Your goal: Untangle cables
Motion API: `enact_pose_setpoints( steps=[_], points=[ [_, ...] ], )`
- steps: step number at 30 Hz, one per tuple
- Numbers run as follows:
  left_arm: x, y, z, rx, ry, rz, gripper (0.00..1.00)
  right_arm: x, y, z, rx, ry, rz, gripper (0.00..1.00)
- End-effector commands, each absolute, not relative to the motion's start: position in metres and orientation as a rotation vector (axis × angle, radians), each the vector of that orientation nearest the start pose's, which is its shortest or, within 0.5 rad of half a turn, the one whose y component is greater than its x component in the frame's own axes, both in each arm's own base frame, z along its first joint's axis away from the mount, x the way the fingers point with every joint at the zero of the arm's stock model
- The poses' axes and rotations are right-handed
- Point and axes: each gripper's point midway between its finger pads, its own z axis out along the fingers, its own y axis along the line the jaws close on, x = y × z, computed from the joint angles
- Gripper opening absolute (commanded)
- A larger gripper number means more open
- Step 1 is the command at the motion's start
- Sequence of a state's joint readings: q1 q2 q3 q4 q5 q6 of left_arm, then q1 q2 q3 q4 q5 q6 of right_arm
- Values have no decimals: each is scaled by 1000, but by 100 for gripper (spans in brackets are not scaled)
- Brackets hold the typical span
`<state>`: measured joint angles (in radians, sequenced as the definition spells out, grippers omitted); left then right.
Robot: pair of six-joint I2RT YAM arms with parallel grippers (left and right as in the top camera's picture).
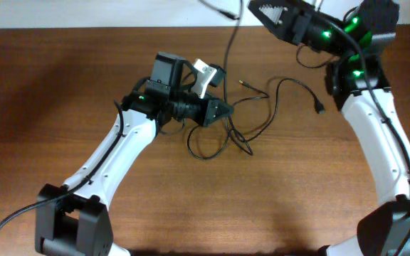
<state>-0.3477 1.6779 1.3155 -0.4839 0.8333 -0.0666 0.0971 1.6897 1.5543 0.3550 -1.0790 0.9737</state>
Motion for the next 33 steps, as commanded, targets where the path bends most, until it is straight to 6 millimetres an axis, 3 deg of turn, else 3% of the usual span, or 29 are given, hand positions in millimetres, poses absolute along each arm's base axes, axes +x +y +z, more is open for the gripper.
enact_pose_setpoints(
  steps=[1, 3, 5, 7, 8, 9, 11, 13, 14, 15, 16, 18, 19, 20, 22, 24, 25, 26, 30, 31, 32, 33],
  points=[
    [358, -255, 233, 622, 2217, -1424, 0, 455, 141, 377, -331, 1810, 1343, 77],
    [369, -242, 280, 562, 2096, -1598, 0, 450, 125, 344, -306, 1921, 1299, 92],
    [378, -234, 336, 569, 1942, -1733, 0, 436, 131, 321, -406, 1976, 1257, 97],
    [382, -234, 379, 566, 1845, -1791, 0, 419, 149, 306, -576, 1978, 1221, 97],
    [379, -233, 410, 588, 1751, -1813, 0, 409, 165, 302, -683, 1958, 1209, 92],
    [373, -232, 429, 605, 1686, -1823, 1, 403, 178, 302, -746, 1934, 1211, 92],
    [375, -227, 451, 553, 1619, -1835, 1, 383, 208, 306, -942, 1817, 1232, 92],
    [391, -208, 462, 415, 1614, -1841, 0, 369, 230, 305, -1041, 1766, 1237, 82],
    [397, -197, 466, 365, 1614, -1839, 0, 368, 232, 305, -1045, 1766, 1238, 62],
    [401, -186, 470, 344, 1604, -1819, 0, 370, 231, 303, -1037, 1783, 1225, 51],
    [404, -179, 474, 329, 1598, -1807, 0, 372, 228, 296, -1018, 1832, 1199, 51],
    [413, -149, 492, 260, 1559, -1761, 1, 368, 226, 288, -1001, 1885, 1209, 62],
    [414, -147, 496, 257, 1547, -1755, 1, 368, 226, 289, -1002, 1884, 1208, 80],
    [414, -147, 500, 254, 1535, -1750, 0, 369, 226, 289, -1011, 1872, 1201, 90],
    [420, -146, 501, 168, 1537, -1787, 0, 369, 230, 300, -1109, 1725, 1171, 91],
    [422, -158, 497, 106, 1574, -1854, 0, 373, 235, 319, -1160, 1574, 1147, 91],
    [431, -164, 489, -29, 1630, -1922, 0, 378, 236, 327, -1171, 1524, 1119, 91],
    [439, -170, 476, -168, 1689, -1971, 0, 380, 237, 332, -1169, 1500, 1111, 91],
    [435, -208, 465, -245, 1756, -2039, 0, 373, 254, 338, -1198, 1460, 1133, 90],
    [433, -213, 464, -240, 1764, -2047, 0, 371, 260, 340, -1216, 1435, 1130, 86],
    [432, -215, 464, -232, 1769, -2052, 0, 370, 263, 342, -1225, 1419, 1127, 64],
    [432, -216, 464, -231, 1769, -2052, 0, 369, 265, 343, -1230, 1410, 1125, 4]
  ],
)
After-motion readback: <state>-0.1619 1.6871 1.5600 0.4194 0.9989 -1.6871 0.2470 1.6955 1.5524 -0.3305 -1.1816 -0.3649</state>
